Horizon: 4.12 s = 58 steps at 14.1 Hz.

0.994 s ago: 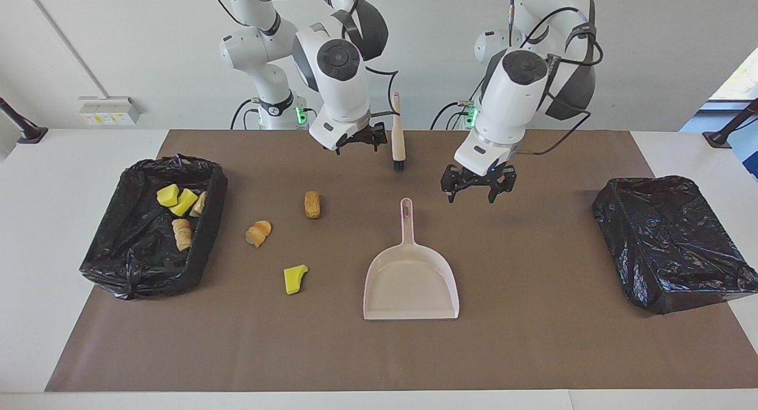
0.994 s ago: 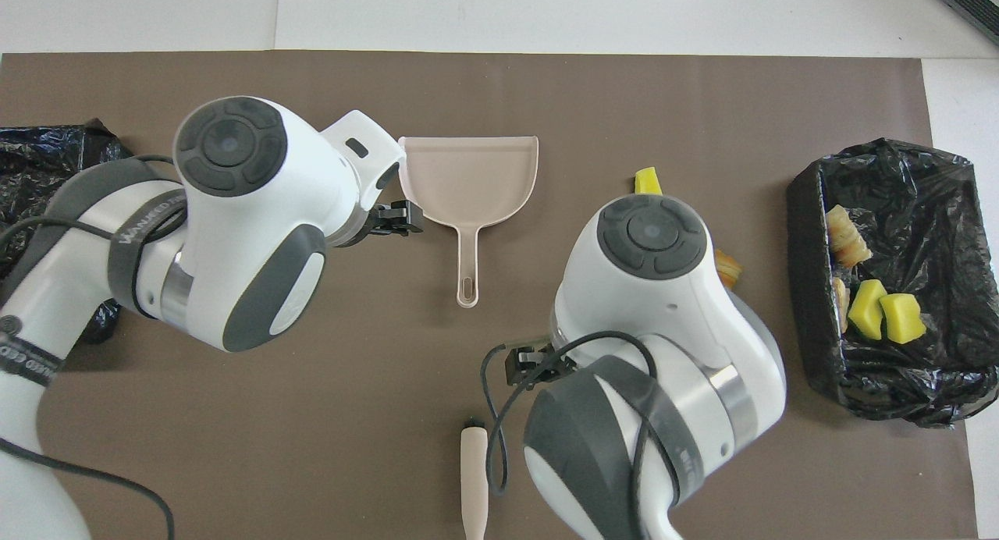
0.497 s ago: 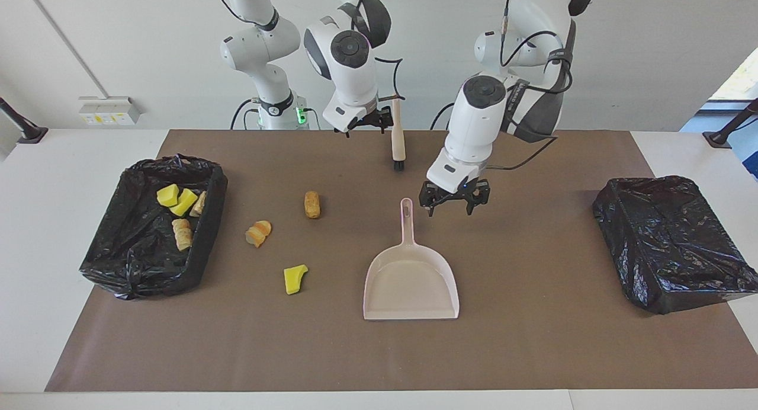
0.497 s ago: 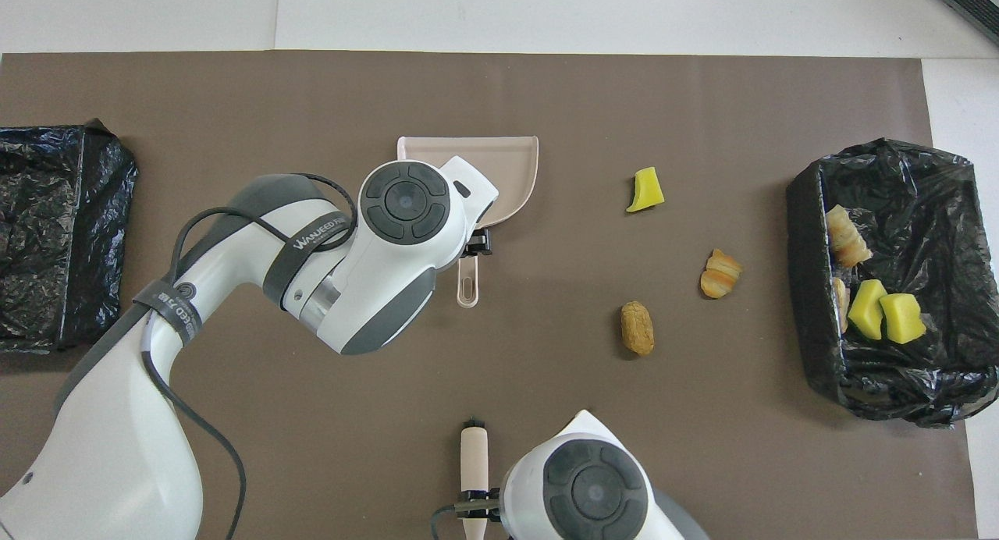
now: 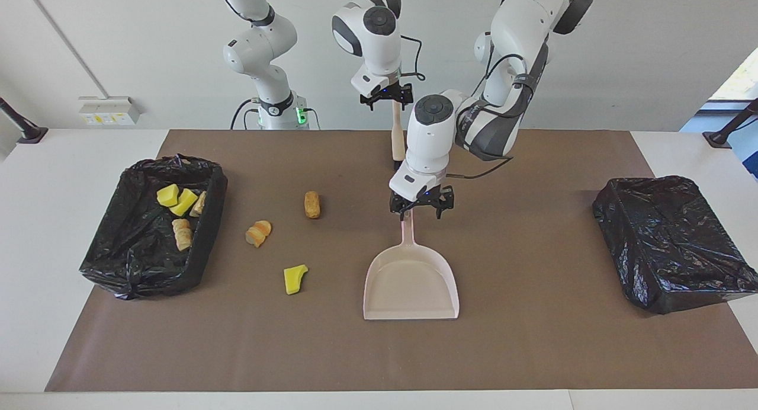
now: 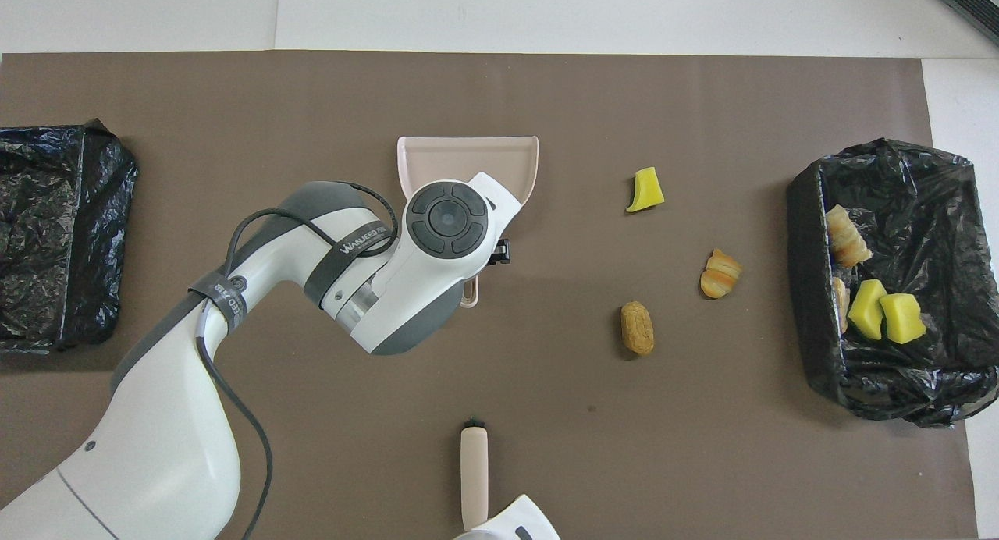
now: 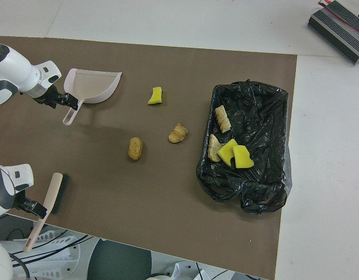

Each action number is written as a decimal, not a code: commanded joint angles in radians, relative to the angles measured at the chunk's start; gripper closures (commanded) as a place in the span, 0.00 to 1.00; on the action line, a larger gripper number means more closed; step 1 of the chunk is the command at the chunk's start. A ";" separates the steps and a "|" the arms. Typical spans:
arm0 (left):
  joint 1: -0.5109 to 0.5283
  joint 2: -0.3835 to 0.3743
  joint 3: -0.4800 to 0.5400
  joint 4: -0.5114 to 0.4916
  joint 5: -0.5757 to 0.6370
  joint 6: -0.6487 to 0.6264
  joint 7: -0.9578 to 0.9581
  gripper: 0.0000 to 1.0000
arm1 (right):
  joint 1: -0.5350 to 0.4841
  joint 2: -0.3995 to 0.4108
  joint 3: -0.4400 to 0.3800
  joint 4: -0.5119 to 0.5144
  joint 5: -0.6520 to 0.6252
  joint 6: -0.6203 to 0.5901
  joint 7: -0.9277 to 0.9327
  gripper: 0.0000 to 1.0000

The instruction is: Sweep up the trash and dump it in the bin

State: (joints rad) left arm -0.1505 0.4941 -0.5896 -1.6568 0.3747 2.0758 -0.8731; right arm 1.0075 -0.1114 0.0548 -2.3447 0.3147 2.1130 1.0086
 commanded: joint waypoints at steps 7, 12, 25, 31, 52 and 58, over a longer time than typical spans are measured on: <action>-0.026 0.047 -0.001 0.061 0.035 -0.005 -0.050 0.68 | 0.043 0.016 -0.004 -0.053 0.021 0.056 0.034 0.00; -0.012 0.043 -0.001 0.061 0.039 0.001 -0.038 1.00 | 0.045 0.016 -0.004 -0.056 0.021 0.064 0.005 0.45; 0.135 -0.232 0.019 -0.070 0.023 -0.227 1.335 1.00 | -0.122 -0.014 -0.018 0.050 -0.036 -0.097 -0.108 1.00; 0.120 -0.261 0.004 -0.174 0.013 -0.161 1.519 1.00 | -0.381 -0.068 -0.018 0.126 -0.265 -0.448 -0.295 1.00; 0.117 -0.457 0.068 -0.251 -0.069 -0.310 1.441 0.00 | -0.633 -0.142 -0.009 -0.201 -0.228 -0.240 -0.236 0.26; 0.098 -0.525 0.273 -0.235 -0.239 -0.474 1.074 0.00 | -0.639 -0.171 -0.009 -0.266 -0.166 -0.171 -0.229 0.26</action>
State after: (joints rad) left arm -0.0343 0.0016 -0.3927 -1.8782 0.1975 1.6070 0.2801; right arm 0.3755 -0.2495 0.0400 -2.5831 0.1245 1.9105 0.7623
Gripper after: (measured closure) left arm 0.000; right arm 0.260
